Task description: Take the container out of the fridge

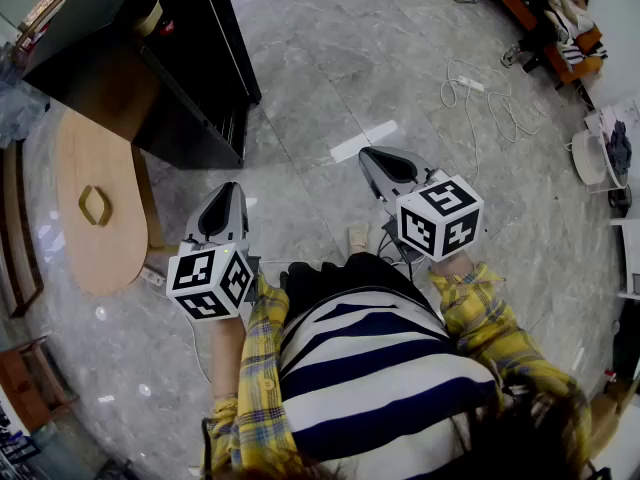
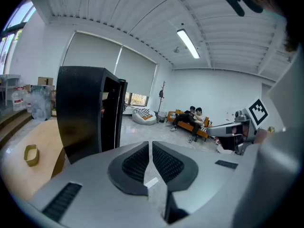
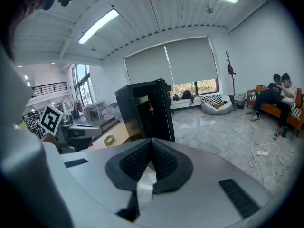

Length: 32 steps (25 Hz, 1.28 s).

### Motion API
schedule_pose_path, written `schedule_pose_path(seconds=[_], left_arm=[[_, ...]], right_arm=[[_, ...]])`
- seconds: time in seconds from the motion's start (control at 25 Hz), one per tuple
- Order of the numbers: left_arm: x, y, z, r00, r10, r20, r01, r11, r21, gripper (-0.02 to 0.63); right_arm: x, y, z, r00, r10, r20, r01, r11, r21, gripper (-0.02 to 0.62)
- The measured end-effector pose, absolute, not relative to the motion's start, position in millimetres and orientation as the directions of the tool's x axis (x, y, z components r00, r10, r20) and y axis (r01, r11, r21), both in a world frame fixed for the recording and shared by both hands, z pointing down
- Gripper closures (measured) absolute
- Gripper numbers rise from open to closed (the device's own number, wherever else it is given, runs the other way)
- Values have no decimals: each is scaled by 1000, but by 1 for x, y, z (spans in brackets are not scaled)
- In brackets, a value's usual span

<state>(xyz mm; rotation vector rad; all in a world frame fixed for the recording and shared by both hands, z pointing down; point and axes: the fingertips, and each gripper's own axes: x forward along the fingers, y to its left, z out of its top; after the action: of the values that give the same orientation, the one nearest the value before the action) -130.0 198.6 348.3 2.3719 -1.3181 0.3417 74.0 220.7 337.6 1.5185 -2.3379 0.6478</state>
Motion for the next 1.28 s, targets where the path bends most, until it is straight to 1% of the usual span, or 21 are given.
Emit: schedule_pose_path(seconds=[0.28,0.76,1.0,1.28], left_arm=[[-106,184,347,509,-756,411,-860,-464,213,569],[-50,154,342,466,-788,402,-885,-423,196,569],[-28,140,343,414,-827,379,-910,-366,195,569],[-19,138,346,360,-839,409,-932,-308,189,569]], right_arm=[[101,201,339,-404,-790,462,-915,351,-199,568],[154,157,345,-475,-747,464,-878,435,-199,568],[181,136,352,-509,-728,459,-857,477,-196,568],[192,118,355,-552,-694,463,-828,519,-211,568]])
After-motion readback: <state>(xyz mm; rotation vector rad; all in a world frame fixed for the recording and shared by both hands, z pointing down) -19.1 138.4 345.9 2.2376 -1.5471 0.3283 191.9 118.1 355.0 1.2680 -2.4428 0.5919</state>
